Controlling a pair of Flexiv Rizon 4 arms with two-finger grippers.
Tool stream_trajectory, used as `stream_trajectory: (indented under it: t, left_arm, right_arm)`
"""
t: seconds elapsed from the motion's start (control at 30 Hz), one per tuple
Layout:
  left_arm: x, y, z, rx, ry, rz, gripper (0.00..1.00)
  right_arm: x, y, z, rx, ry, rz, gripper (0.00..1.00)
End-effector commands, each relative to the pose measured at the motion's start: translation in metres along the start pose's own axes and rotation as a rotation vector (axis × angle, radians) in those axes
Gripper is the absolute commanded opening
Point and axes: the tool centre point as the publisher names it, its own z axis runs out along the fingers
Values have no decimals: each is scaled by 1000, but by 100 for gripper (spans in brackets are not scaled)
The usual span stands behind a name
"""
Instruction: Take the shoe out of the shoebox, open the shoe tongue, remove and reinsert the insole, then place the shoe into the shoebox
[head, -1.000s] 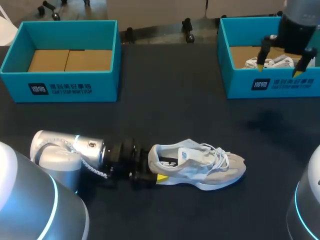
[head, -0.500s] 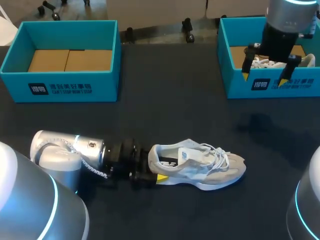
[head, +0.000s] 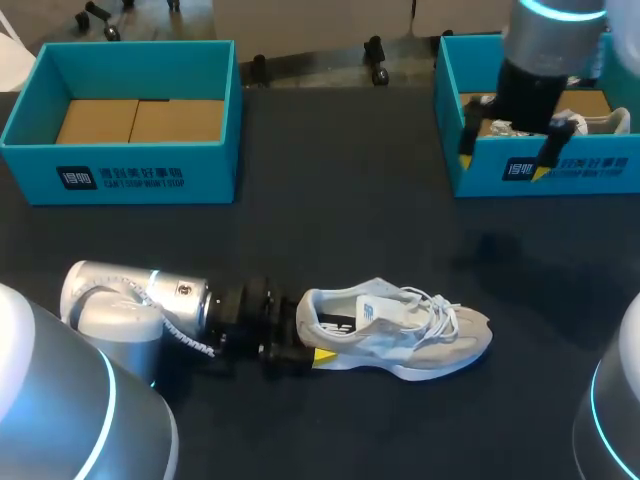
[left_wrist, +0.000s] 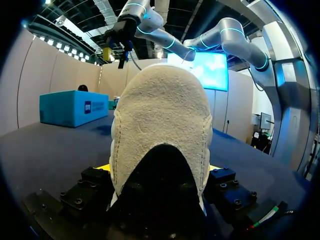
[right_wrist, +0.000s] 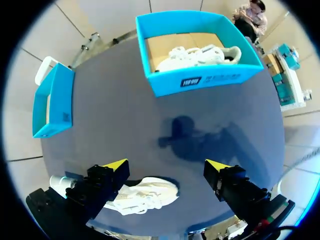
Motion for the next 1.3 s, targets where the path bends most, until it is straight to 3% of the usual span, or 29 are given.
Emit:
stream_trajectory:
  t: [0.03, 0.27, 0.67, 1.17, 1.3]
  left_arm:
    - [-1, 1, 0, -4, 1, -1, 0]
    - [-1, 1, 0, -4, 1, -1, 0]
    - [-1, 1, 0, -4, 1, -1, 0]
    - [-1, 1, 0, -4, 1, -1, 0]
    - [-1, 1, 0, -4, 1, -1, 0]
  right_arm:
    - [32, -26, 0, -28, -54, 13, 100]
    - [61, -59, 5, -20, -49, 12, 100]
    - [109, -100, 22, 15, -36, 38, 100]
    - [109, -100, 22, 15, -36, 38, 100]
    - [127, -106, 22, 14, -75, 49, 100]
